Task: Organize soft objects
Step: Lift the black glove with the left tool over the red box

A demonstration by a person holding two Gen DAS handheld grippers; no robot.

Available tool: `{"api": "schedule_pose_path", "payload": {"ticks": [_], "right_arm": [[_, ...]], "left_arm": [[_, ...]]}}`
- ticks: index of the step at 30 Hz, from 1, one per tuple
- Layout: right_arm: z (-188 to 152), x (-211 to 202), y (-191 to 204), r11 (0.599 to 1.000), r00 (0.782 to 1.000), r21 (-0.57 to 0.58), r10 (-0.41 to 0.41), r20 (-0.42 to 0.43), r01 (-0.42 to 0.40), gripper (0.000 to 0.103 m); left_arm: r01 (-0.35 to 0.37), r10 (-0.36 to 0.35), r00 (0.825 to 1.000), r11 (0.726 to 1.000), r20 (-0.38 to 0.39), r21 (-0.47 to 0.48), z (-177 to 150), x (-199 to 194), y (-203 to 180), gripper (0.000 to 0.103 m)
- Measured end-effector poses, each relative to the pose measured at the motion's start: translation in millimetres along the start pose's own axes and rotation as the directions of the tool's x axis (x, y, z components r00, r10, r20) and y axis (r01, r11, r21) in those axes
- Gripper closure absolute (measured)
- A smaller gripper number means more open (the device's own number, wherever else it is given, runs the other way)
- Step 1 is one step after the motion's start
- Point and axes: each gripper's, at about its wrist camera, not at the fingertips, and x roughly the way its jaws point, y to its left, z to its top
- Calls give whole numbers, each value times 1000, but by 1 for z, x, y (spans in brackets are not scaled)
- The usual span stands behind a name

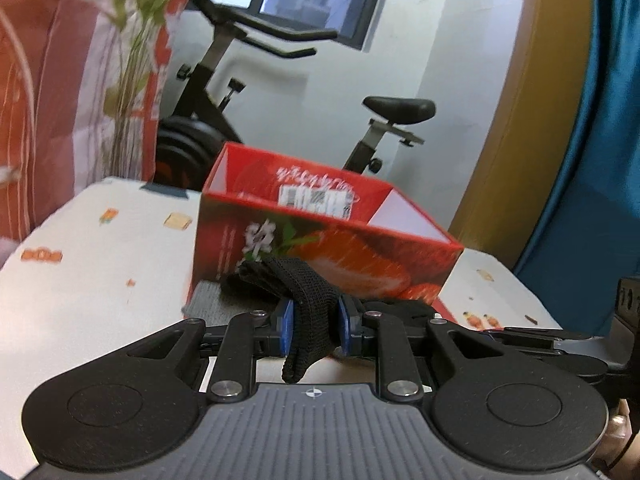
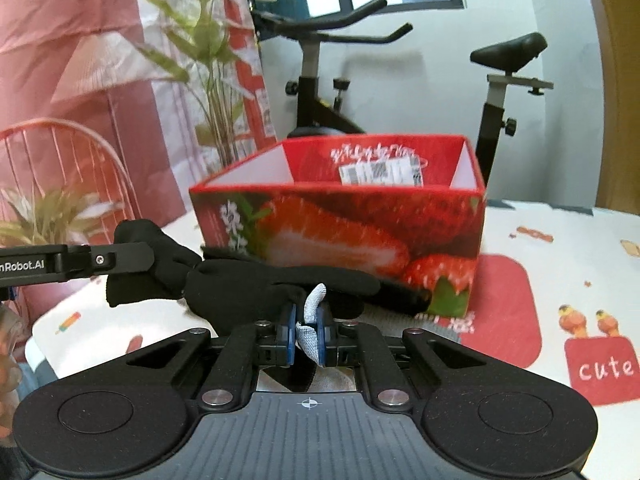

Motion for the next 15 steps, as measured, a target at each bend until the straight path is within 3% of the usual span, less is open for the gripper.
{"api": "schedule_pose_path", "payload": {"ticks": [11,15], "right_arm": [[63,3,-2,997,995,-75,0,104,8,94],[90,17,-7,993,992,-117,-16,122,30,94]], "left_arm": [[23,-27,995,999,96,42,43,-3,-10,79],[42,-43,996,999,79,14,66,11,-7,79]]}}
